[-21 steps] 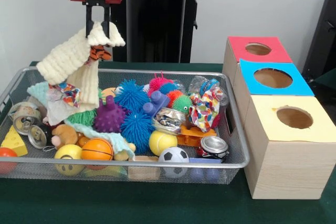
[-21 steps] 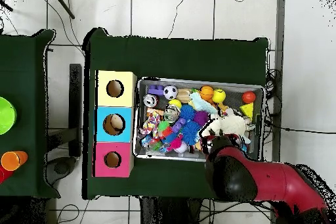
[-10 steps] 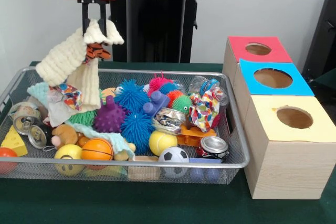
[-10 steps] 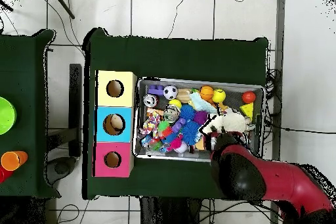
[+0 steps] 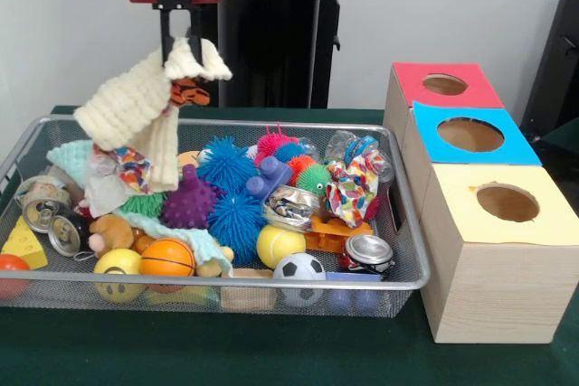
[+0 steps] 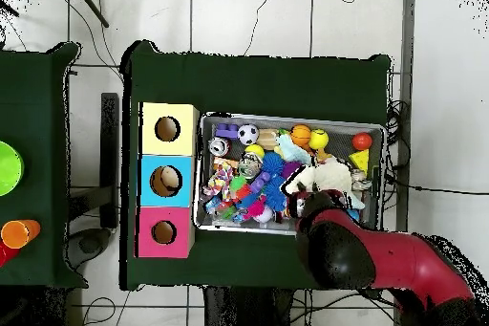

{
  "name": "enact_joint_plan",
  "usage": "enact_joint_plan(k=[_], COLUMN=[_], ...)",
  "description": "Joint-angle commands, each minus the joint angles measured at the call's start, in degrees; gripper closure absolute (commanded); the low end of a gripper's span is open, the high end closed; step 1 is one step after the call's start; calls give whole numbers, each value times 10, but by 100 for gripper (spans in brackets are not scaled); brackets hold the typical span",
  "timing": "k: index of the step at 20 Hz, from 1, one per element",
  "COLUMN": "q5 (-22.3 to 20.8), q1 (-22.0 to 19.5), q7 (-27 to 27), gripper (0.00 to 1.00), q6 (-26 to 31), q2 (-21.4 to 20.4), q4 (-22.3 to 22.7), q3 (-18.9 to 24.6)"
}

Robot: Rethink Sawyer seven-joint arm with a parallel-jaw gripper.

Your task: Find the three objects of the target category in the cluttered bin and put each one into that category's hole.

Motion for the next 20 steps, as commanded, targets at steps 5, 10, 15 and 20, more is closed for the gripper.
enact_joint_plan(k=[5,10,15,20], q5=[53,27,-5,-5], q1=[70,99,137,184], q7=[46,57,82,116], gripper=[100,100,100,100], q6=[90,35,-43,-127], q2=[38,86,160,209], q4=[-96,-114,-139,-147], q3=[9,-23,-77,-137])
